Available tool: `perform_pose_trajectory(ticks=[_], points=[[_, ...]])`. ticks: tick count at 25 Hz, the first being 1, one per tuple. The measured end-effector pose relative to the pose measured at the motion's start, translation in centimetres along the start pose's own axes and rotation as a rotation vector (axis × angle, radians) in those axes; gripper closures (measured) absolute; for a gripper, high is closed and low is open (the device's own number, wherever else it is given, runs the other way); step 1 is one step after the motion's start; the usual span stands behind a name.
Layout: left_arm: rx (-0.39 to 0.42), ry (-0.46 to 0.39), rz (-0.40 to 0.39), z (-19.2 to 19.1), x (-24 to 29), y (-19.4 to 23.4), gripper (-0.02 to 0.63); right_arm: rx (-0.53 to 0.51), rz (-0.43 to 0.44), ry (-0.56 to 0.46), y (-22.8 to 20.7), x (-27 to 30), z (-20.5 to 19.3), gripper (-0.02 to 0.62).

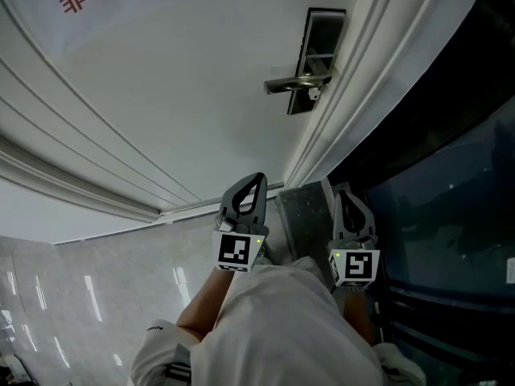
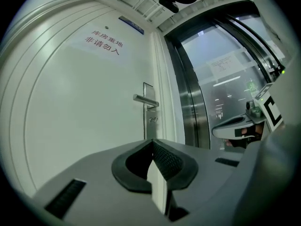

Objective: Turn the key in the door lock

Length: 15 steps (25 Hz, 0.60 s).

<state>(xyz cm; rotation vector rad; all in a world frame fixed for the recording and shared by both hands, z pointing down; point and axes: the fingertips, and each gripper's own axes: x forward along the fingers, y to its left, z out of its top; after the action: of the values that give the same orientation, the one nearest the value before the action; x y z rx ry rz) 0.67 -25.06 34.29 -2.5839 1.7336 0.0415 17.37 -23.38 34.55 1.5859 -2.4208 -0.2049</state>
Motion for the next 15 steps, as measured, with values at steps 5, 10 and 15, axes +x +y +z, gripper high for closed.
perform_pose_trajectory(ticks=[5,10,15], points=[[-0.006,-0.009,0.006,0.5,0.8,1.3,0.597,-0.033,0.006,0.013,0.5,2.1,0.7,0.594],[-0.015,-0.026,0.027,1.3,1.7,2.7,0.597,-0.172,0.051,0.003,2.0,4.7,1.8,0.594],[-0.012,-0.004,0.049,0.7,2.9,3.3,0.597,-0.277,0.028,-0.032,0.9,7.8,3.8,0.594]])
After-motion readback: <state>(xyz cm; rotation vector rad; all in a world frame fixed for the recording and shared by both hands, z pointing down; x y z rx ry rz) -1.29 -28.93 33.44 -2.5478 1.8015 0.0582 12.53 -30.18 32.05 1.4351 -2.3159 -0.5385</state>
